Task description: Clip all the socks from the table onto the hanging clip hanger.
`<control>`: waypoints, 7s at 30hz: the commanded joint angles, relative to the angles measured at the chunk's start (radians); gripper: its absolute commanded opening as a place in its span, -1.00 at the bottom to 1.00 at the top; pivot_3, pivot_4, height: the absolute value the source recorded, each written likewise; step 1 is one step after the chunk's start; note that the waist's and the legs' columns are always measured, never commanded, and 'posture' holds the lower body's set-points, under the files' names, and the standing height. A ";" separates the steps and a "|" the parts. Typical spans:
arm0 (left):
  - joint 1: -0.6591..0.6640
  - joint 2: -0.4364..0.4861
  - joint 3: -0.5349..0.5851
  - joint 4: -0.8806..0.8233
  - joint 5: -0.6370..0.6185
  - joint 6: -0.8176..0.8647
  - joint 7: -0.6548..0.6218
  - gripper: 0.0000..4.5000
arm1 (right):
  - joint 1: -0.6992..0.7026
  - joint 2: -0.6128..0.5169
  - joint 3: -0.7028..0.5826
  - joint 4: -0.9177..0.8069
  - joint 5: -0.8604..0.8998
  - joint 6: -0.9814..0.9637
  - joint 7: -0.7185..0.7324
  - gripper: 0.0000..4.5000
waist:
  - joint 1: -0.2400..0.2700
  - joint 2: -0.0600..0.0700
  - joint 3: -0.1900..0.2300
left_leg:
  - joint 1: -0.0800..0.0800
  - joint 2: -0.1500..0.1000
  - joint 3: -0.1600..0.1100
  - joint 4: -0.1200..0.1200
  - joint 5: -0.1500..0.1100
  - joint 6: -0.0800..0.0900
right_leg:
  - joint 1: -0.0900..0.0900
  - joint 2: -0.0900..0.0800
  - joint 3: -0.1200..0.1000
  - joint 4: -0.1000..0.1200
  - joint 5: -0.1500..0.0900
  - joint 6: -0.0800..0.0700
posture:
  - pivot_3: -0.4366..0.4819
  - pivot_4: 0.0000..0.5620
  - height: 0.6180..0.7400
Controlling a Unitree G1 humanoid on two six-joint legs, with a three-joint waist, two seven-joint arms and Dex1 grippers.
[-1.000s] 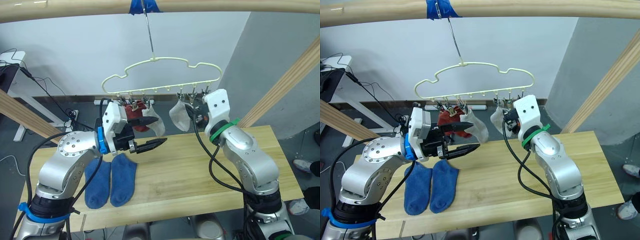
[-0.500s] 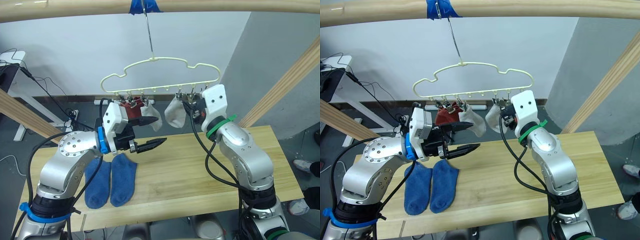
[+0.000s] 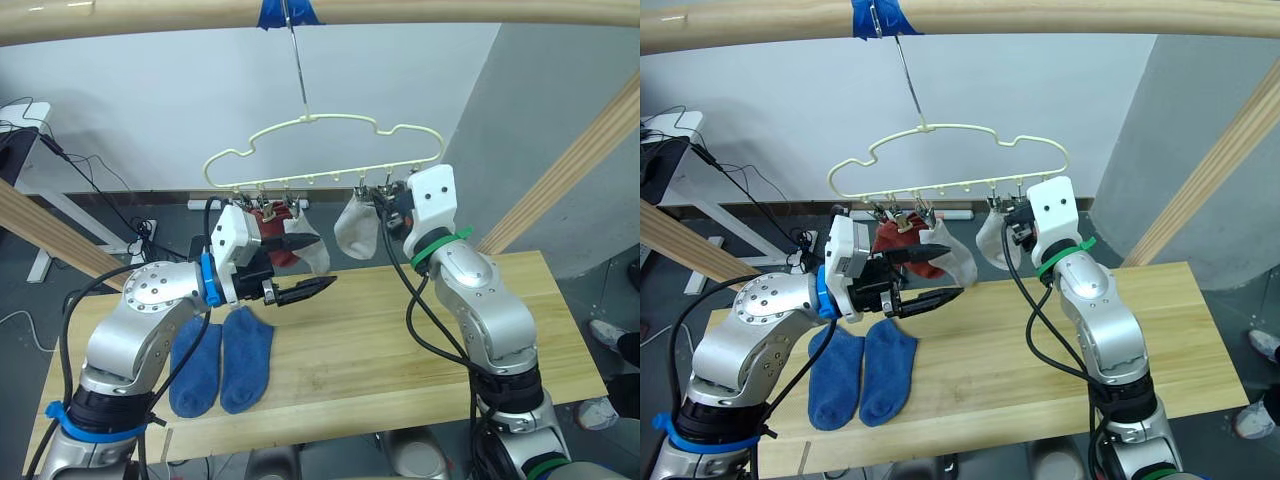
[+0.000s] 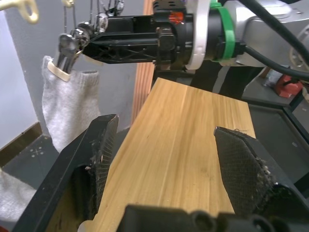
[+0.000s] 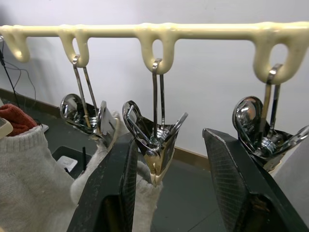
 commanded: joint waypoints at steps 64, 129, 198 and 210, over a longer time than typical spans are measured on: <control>-0.003 -0.016 -0.006 -0.019 0.022 -0.029 -0.001 0.56 | -0.071 0.215 0.034 -0.023 -0.007 0.064 -0.102 -0.03 | -0.002 0.000 0.000 | 0.000 0.000 -0.002 0.000 0.000 0.000 | -0.001 -0.001 0.000 0.000 0.000 0.000 | -0.51 0.00 1.00; 0.393 -0.386 0.059 0.163 0.281 0.348 0.761 0.99 | -0.066 0.205 0.031 -0.024 -0.016 0.087 -0.064 -1.00 | -0.001 0.000 0.000 | 0.001 0.001 -0.002 0.000 0.000 0.000 | 0.000 -0.002 0.000 0.001 0.000 0.000 | -0.53 0.04 1.00; -0.045 -0.597 -0.015 0.185 -0.021 0.145 0.478 -0.98 | -0.061 0.235 0.018 -0.070 0.010 0.142 -0.077 -1.00 | -0.006 0.000 0.000 | 0.000 -0.001 0.000 0.000 0.000 0.000 | 0.000 -0.001 -0.001 0.000 0.000 0.000 | -0.63 0.02 1.00; -0.054 -0.602 -0.023 0.194 -0.020 0.138 0.481 -1.00 | -0.051 0.239 0.011 -0.082 0.009 0.146 -0.094 -0.73 | -0.007 0.000 0.000 | 0.000 -0.001 0.000 0.000 0.000 0.000 | 0.000 0.000 -0.001 0.000 0.000 0.000 | -0.63 0.02 1.00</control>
